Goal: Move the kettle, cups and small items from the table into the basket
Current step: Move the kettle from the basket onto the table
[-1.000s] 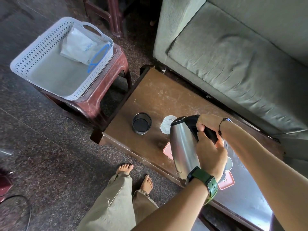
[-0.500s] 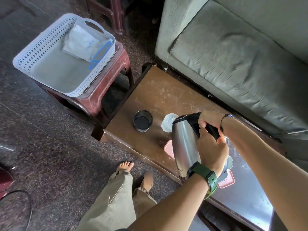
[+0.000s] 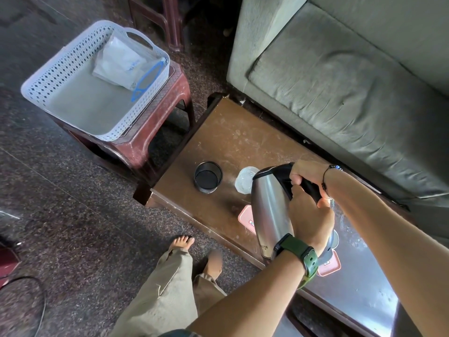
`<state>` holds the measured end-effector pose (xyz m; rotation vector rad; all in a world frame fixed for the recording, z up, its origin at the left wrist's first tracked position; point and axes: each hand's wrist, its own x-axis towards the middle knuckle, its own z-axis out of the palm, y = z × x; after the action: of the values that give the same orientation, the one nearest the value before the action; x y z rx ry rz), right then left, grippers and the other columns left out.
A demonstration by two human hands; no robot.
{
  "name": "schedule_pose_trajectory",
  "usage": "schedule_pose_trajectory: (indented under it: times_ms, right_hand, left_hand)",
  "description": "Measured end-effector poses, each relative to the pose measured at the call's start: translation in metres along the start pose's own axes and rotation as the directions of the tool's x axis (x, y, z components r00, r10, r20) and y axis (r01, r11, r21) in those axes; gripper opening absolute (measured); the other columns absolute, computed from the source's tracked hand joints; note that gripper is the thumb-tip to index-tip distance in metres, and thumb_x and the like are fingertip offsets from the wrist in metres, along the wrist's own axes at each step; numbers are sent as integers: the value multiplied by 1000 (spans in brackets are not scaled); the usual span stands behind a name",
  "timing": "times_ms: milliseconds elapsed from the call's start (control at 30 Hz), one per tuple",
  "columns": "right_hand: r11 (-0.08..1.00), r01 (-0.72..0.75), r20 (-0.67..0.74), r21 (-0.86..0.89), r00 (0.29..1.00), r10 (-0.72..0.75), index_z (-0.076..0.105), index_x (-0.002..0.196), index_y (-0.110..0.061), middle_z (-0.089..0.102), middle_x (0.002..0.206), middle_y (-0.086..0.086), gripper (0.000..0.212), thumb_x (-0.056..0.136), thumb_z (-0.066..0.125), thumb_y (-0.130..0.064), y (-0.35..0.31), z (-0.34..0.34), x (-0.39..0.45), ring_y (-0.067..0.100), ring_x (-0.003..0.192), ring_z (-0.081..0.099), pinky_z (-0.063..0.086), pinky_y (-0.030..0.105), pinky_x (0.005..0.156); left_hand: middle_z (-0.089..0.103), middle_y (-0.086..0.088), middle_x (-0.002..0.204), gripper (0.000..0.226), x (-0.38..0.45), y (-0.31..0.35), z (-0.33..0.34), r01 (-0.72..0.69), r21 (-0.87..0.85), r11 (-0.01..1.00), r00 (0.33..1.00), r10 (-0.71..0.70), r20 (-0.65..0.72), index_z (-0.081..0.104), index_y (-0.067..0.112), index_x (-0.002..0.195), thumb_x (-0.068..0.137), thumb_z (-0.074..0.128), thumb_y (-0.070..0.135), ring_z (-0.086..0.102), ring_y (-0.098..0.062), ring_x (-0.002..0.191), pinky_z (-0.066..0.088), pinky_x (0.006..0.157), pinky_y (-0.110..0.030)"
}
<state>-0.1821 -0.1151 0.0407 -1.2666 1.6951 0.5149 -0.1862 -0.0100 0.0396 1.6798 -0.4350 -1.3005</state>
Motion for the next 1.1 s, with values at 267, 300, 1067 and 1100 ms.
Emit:
schedule_pose_trajectory:
  times_ms: [267,300,1067,1100]
  right_hand:
    - [1000,-12,-12,26,1000,12,35,47,-7,36,39,7,23,67,34,5,6,3,-2,21,39,33,28,19,46]
    - [1000,-12,-18,27,1000,13,36,46,-7,37,42,8,23,66,35,5,8,3,-2,22,41,34,28,20,47]
    - [846,26,55,533,996,-65,51,55,-3,47,35,5,13,65,58,-6,72,46,-38,17,31,41,34,18,44]
    - [820,21,73,572,994,-76,52,57,-4,48,38,5,15,67,62,-10,76,51,-39,16,32,41,32,18,43]
  left_hand:
    - [61,-14,121,48,-3,-6,1,-16,18,1000,1000,16,2,40,4,131,85,54,5,58,-27,112,41,85,-19]
    - [61,-14,121,48,-4,-7,1,-16,24,1000,1000,16,3,40,4,131,86,54,6,58,-27,112,40,84,-18]
    - [64,-10,112,48,-41,-58,-16,-43,126,991,996,32,89,40,12,123,78,47,0,63,-26,101,55,84,-36]
    - [63,-10,115,49,-44,-62,-19,-52,130,990,995,40,96,39,11,123,77,48,-1,62,-25,104,54,88,-37]
